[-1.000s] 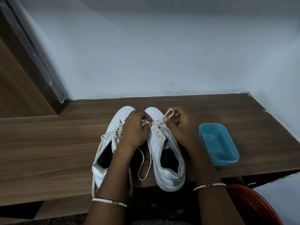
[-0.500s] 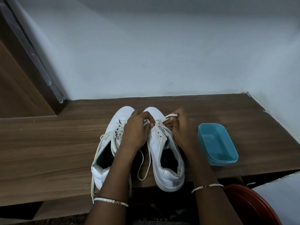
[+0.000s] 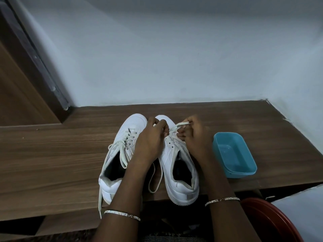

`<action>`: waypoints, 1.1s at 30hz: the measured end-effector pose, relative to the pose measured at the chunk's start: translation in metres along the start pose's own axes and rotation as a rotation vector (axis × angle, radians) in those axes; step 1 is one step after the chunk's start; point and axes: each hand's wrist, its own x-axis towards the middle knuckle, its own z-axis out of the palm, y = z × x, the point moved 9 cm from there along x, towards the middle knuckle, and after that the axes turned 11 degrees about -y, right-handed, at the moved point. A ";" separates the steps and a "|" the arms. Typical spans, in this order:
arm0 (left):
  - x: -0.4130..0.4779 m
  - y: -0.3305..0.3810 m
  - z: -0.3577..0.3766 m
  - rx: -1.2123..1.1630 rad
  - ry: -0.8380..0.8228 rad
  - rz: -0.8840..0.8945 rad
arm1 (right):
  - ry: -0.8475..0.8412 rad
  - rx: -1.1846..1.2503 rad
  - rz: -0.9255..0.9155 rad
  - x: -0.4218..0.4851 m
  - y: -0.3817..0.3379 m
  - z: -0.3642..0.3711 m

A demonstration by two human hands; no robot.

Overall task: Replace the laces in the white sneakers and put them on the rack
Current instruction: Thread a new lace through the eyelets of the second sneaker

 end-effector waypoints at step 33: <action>0.002 -0.009 -0.004 -0.229 0.036 0.029 | -0.201 -0.151 0.024 -0.004 -0.009 0.005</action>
